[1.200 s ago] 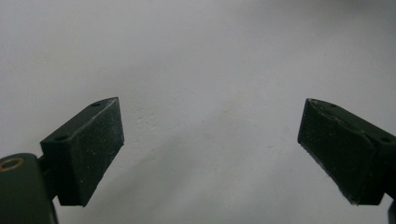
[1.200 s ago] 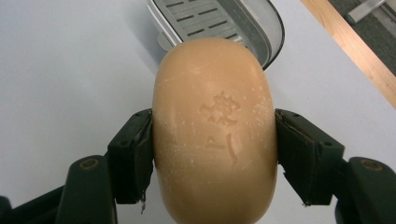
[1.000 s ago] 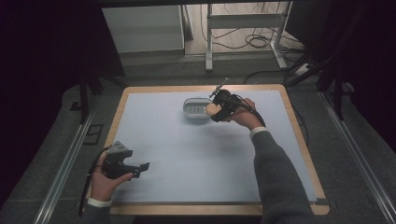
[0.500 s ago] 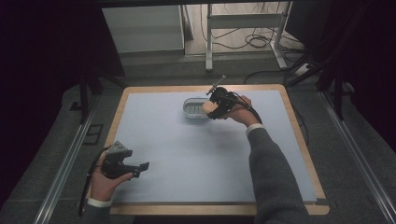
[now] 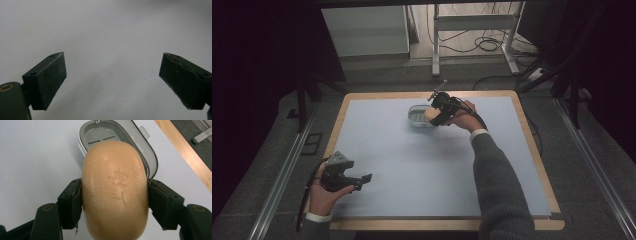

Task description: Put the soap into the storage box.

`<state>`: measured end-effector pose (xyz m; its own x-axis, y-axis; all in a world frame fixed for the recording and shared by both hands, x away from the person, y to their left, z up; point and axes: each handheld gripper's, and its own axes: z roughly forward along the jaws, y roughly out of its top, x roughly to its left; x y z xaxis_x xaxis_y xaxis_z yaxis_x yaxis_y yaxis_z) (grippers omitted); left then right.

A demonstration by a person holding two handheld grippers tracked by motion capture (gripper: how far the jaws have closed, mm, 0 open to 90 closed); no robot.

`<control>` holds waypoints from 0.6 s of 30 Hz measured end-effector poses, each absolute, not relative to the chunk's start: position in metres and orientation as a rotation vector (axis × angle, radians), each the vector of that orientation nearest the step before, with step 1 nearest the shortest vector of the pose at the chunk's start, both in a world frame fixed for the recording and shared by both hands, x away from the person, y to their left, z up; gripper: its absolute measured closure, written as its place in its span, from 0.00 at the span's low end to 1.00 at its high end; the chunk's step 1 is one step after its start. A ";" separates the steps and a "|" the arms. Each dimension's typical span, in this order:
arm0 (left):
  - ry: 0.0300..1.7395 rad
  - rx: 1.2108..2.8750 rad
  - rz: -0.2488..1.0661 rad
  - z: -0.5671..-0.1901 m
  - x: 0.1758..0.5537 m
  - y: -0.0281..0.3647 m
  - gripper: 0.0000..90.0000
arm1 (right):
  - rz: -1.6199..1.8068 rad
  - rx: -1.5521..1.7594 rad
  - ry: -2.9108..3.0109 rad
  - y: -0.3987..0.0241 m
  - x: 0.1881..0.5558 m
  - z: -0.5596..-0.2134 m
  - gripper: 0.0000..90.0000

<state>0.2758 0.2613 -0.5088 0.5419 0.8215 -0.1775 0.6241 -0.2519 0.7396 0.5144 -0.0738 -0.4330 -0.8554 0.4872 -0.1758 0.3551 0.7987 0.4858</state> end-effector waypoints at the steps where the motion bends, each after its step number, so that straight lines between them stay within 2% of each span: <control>1: 1.168 1.973 0.307 -0.508 0.275 0.261 0.08 | 0.643 0.643 2.696 -0.073 0.515 -0.433 0.36; 18: 1.161 1.986 0.296 -0.510 0.276 0.258 0.09 | 0.655 0.624 2.701 -0.055 0.529 -0.438 0.36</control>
